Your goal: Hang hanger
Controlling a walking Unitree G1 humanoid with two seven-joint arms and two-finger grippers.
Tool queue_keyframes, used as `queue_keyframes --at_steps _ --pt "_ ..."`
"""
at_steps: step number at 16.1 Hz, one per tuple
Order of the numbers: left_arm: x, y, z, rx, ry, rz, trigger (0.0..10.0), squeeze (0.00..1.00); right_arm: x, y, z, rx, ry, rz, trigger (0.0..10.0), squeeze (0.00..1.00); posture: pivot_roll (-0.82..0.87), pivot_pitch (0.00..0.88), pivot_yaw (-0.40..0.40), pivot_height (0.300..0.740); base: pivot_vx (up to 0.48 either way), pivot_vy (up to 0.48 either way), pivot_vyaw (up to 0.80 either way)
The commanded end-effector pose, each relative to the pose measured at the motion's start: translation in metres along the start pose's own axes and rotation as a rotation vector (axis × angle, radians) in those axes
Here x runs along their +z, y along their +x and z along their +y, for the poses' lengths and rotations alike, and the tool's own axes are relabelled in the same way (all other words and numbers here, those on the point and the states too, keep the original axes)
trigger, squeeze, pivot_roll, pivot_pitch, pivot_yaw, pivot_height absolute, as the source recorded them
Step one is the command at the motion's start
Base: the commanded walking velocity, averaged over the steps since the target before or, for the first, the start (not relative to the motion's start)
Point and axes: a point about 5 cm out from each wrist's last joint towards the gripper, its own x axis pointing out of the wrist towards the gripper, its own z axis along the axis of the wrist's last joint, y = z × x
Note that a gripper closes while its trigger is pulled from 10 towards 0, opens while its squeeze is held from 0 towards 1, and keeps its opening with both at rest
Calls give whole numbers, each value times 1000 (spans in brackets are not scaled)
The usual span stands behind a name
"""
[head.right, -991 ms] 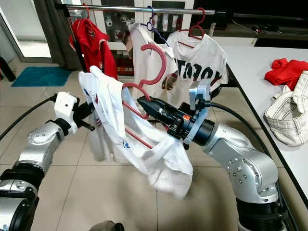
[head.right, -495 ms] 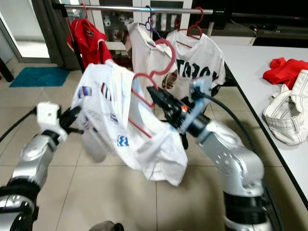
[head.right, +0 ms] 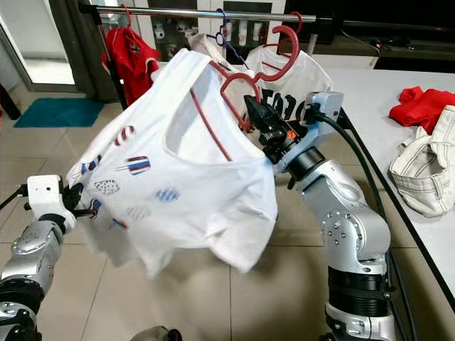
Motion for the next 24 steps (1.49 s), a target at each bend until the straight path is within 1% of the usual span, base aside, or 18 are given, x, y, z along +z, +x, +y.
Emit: queue_keyframes --at_steps 1,2,3,4,5,6,9,11,12,13,14,15,17,18,19,21,22,24 --pt "3 1 -2 -16 -4 -9 0 0 8 0 -1 -10 -13 -41 10000 0 -54 0 13 740 0 0 0" --pt "3 1 -10 -64 2 -12 0 0 7 2 0 -2 -12 -42 10000 0 -54 0 13 740 0 0 0" --pt "7 2 -18 -116 15 -35 4118 0 7 2 2 9 -11 -40 10000 0 -53 0 12 740 0 0 0" --pt "11 2 -22 -141 13 -58 10000 0 6 2 3 16 -12 -37 10000 0 -53 0 12 740 0 0 0" --pt "19 2 -30 -214 14 -100 10000 208 5 3 4 26 -25 -23 10000 0 -54 0 14 740 0 0 0" --pt "22 2 -33 -251 18 -112 10000 1000 3 2 5 27 -40 -6 10000 0 -55 0 15 740 0 0 0" --pt "30 1 -36 -321 49 -136 10000 1000 -7 0 4 36 -88 90 10000 0 -56 0 18 740 0 0 0" --pt "36 1 -38 -324 75 -150 10000 1000 -21 -2 0 -15 -194 176 10000 0 -53 0 16 740 0 0 0" --pt "39 0 -41 -335 82 -153 10000 1000 -24 -2 -1 -43 -193 177 10000 0 -51 0 14 740 0 0 0" --pt "45 -6 -54 -408 109 -162 10000 933 -35 -6 -9 -133 -230 203 10000 0 -45 0 9 740 0 0 0" --pt "48 -14 -65 -483 134 -162 10000 43 -47 -11 -15 -184 -240 231 10000 0 -40 0 7 740 0 0 0" --pt "51 -24 -74 -529 154 -172 10000 0 -59 -21 -24 -301 -225 272 10000 0 -40 0 7 740 0 0 0" --pt "57 -34 -84 -548 134 -218 10000 0 -67 -27 -25 -332 -208 276 10000 0 -31 0 3 740 0 0 0" --pt "61 -38 -89 -546 128 -242 10000 0 -71 -30 -26 -363 -243 284 10000 0 -30 0 2 740 0 0 0" --pt "68 -40 -92 -509 106 -281 10000 0 -77 -32 -26 -366 -285 303 10000 0 -26 0 1 740 0 0 0" --pt "74 -43 -98 -482 18 -291 10000 0 -82 -35 -27 -392 -286 305 10000 0 -25 0 6 740 0 0 400" --pt "77 -47 -104 -503 18 -293 10000 0 -87 -37 -27 -412 -256 301 10000 0 -24 0 9 740 0 0 800" --pt "77 -47 -105 -488 49 -261 10000 0 -89 -36 -24 -410 -226 284 10000 0 -22 0 14 740 0 0 800"
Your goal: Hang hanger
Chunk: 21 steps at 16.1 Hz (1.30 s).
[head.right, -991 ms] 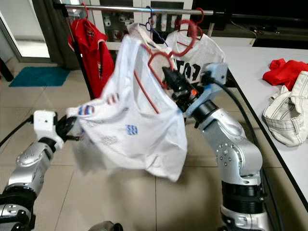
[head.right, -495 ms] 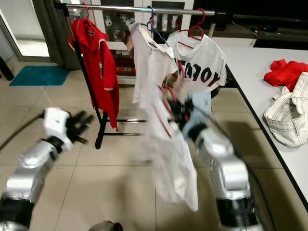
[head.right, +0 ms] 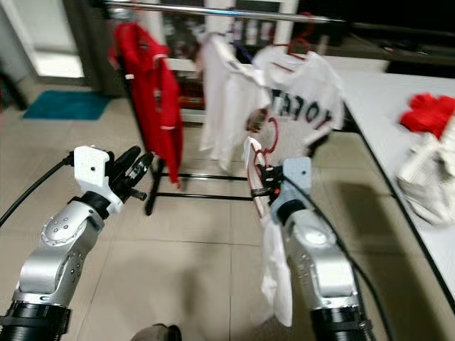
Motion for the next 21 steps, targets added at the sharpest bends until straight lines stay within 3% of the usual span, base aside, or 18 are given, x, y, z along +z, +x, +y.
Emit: queue_keyframes --at_steps 1,3,9,12,16,21 --pt "2 1 0 13 12 1 10000 0 6 0 2 9 7 -48 10000 0 -24 0 23 740 0 0 800" --pt "4 4 -1 35 18 5 10000 0 4 2 5 9 26 -53 10000 0 -27 0 29 740 292 0 800" --pt "4 7 -1 36 73 40 10000 0 3 7 1 -71 114 -69 10000 0 -32 0 38 740 386 0 0" --pt "4 7 -2 31 79 40 10000 0 5 7 1 -65 65 -90 10000 0 -30 0 40 740 396 0 0" --pt "4 7 -2 32 82 43 10000 0 10 8 2 -67 67 -115 10000 0 -27 0 34 740 392 0 0" --pt "3 7 -2 37 88 44 10000 0 15 10 5 -42 -21 -138 10000 0 -27 0 28 740 393 0 0"
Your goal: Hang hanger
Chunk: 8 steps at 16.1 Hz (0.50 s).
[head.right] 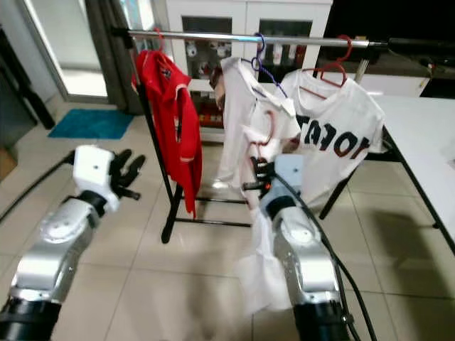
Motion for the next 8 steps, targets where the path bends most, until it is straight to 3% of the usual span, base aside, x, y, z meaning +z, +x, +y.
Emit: queue_keyframes --at_steps 1,8 --pt "5 3 -7 -19 8 -18 10000 0 12 1 -6 -11 -34 -53 10000 0 -27 0 27 740 394 0 0" --pt "8 3 -9 -31 21 -30 10000 0 12 1 -6 4 -38 -54 10000 0 -27 0 26 740 393 0 0"
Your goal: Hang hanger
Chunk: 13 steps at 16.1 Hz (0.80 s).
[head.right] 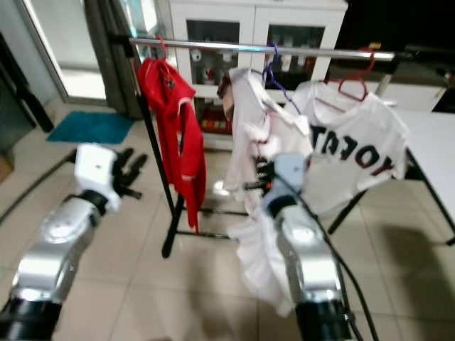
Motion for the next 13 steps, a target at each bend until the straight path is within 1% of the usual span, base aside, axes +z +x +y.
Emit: queue_keyframes --at_steps 1,3,4,5,7,10,11,13 --pt "6 3 -7 -24 5 -20 10000 0 11 0 -6 -10 -10 -49 10000 0 -27 0 27 740 394 0 0" --pt "6 3 -8 -27 6 -20 10000 0 11 0 -5 10 -15 -48 10000 0 -27 0 26 740 394 0 0" --pt "6 3 -8 -29 7 -20 10000 0 12 0 -3 28 -39 -47 10000 0 -27 0 26 740 394 0 0" --pt "7 3 -8 -32 11 -21 10000 0 12 1 -1 49 -89 -33 10000 0 -27 0 26 740 394 0 0" --pt "8 3 -8 -37 16 -24 10000 0 14 1 -1 27 -100 -42 10000 0 -25 0 27 740 398 0 0" --pt "9 3 -9 -41 19 -25 10000 0 13 1 -2 30 -133 -30 10000 0 -25 0 26 740 394 0 702" --pt "9 2 -9 -42 21 -24 10000 0 15 1 -1 28 -113 -42 10000 0 -25 0 26 740 390 0 800" --pt "9 2 -9 -45 24 -24 10000 0 18 1 -3 12 -73 -60 10000 0 -25 0 26 740 396 0 0"
